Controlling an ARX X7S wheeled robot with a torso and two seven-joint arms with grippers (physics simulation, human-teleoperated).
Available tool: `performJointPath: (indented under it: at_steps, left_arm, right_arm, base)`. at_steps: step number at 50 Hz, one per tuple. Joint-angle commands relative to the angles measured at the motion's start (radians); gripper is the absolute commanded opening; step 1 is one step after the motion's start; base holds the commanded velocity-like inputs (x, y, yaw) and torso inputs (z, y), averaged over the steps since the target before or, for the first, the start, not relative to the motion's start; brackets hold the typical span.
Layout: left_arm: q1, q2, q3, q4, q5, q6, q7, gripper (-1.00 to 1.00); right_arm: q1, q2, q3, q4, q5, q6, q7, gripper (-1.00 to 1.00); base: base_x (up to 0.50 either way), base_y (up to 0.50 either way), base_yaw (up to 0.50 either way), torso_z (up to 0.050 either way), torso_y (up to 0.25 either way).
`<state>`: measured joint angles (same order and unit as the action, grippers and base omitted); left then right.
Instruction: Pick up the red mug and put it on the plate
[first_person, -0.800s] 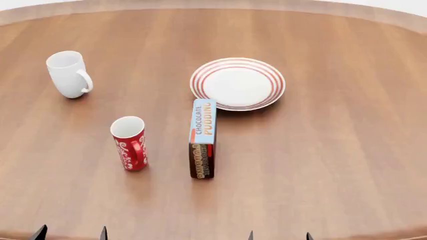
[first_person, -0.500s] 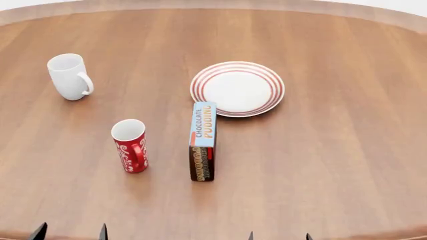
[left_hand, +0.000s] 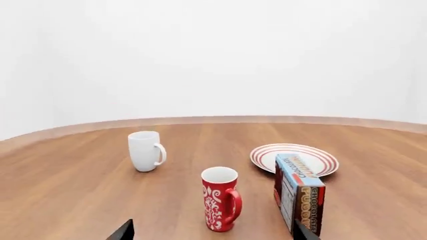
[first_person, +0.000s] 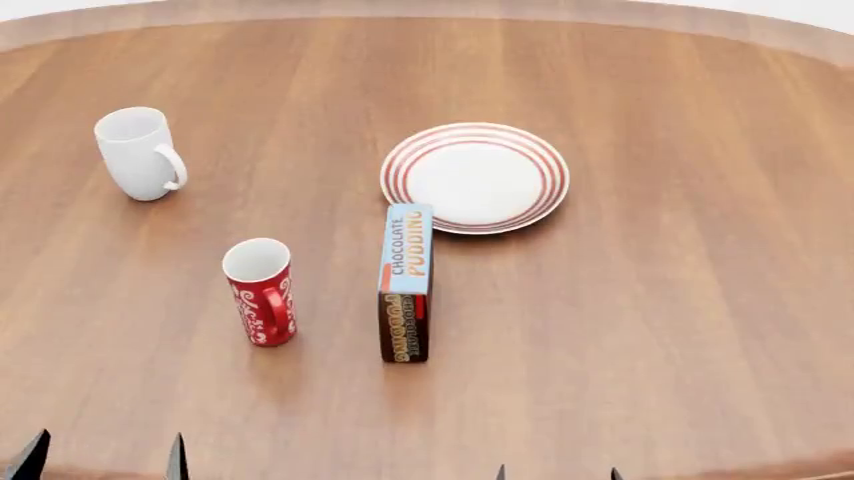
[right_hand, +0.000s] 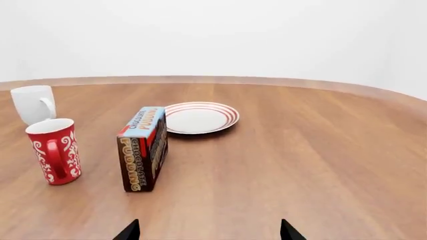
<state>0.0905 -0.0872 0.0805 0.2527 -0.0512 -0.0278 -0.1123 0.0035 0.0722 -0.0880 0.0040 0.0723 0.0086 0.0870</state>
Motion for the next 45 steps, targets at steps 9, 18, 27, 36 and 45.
performJointPath:
  at_steps: [9,18,27,36,45]
  left_arm:
    - [0.055,-0.041,0.034,0.253,0.052,-0.017,-0.059,1.0]
    - [0.053,-0.054,0.041,0.34,0.066,-0.014,-0.075,1.0]
    - [0.071,-0.068,0.052,0.422,0.095,0.001,-0.093,1.0]
    - [0.075,-0.078,0.065,0.458,0.121,0.006,-0.106,1.0]
    - [0.079,-0.088,0.074,0.478,0.136,0.02,-0.118,1.0]
  right_arm:
    - [0.0,0.024,-0.028,-0.003,0.027,-0.001,0.023,1.0]
    - [0.001,0.034,-0.04,-0.002,0.037,-0.003,0.032,1.0]
    - [0.004,0.042,-0.05,0.002,0.047,-0.007,0.038,1.0]
    - [0.008,0.05,-0.058,0.011,0.055,-0.014,0.044,1.0]
    - [0.008,0.057,-0.068,0.006,0.06,-0.01,0.051,1.0]
  base:
    - [0.0,0.0,0.0,0.0,0.0]
    - [0.0,0.0,0.0,0.0,0.0]
    - [0.0,0.0,0.0,0.0,0.0]
    - [0.0,0.0,0.0,0.0,0.0]
    - [0.0,0.0,0.0,0.0,0.0]
